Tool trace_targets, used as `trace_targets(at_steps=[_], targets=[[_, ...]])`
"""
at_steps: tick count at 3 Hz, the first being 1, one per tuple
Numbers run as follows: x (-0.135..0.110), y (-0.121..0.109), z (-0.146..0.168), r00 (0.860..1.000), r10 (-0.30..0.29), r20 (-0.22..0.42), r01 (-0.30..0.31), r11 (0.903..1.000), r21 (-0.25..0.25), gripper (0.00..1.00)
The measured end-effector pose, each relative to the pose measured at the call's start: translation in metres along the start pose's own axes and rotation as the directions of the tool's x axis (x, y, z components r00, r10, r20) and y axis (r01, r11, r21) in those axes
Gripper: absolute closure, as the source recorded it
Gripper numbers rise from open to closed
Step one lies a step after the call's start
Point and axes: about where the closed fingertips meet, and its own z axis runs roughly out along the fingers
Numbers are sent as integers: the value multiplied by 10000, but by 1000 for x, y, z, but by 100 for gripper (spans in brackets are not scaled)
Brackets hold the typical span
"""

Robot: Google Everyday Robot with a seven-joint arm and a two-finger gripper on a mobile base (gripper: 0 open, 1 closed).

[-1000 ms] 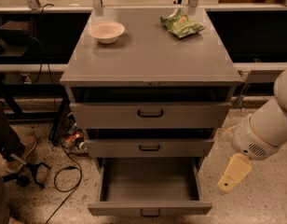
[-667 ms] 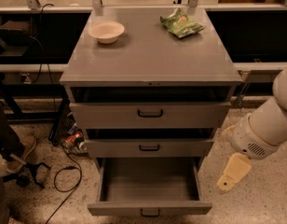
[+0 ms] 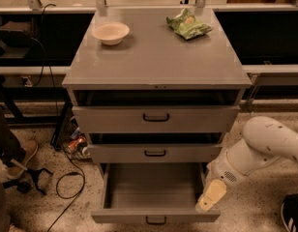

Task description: Close bottom drawer

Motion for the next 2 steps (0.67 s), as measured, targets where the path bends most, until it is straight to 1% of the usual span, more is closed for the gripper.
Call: trace_targets(at_steps=[1,2], targets=[[23,-23,97,9939,803,760,-750,9947,-704,0],[23,-23,97,9938,805,761,-751,9947,-705,0]])
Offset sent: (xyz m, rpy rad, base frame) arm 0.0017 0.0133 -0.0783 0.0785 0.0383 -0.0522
